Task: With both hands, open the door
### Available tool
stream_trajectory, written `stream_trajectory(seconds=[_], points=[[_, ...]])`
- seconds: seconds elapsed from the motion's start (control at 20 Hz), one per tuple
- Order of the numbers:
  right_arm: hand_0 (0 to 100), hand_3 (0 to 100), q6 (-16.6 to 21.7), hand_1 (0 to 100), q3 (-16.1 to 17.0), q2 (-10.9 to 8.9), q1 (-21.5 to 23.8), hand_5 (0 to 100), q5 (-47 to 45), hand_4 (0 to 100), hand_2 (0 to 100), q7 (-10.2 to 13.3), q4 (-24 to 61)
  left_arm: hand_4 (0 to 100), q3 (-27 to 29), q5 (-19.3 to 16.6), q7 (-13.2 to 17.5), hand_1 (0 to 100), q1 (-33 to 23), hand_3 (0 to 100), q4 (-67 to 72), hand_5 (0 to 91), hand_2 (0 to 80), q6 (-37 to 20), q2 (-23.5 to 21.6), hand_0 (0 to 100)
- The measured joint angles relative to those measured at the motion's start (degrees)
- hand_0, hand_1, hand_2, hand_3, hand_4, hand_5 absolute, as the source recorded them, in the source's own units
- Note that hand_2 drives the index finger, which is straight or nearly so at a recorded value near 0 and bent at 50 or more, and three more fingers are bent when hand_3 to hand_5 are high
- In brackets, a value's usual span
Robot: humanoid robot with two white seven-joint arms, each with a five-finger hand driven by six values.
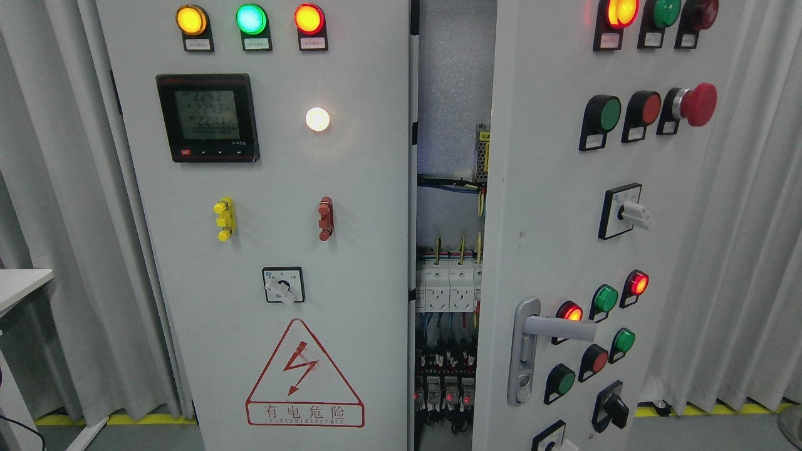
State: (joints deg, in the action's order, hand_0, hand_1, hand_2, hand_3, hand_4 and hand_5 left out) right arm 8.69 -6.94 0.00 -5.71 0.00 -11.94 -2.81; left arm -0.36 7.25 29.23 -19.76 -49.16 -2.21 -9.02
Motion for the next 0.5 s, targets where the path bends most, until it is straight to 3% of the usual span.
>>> stream_trajectory(seconds=[0.2,0.5], points=[[22,0,0.0,0,0.0,0.0,0.0,0,0.0,0,0,0.0,0.0,4,1.03,1.56,1.33,0,-2.54,3,-14.66,0.0,2.7,-0.05,-2.33,30],[22,0,0.0,0,0.0,0.0,0.0,0,0.0,0,0,0.0,0.0,4,1.77,11.0,5.85,0,-3.8,3,-32.01,0.0,2.7,0.51,-8.15,30]])
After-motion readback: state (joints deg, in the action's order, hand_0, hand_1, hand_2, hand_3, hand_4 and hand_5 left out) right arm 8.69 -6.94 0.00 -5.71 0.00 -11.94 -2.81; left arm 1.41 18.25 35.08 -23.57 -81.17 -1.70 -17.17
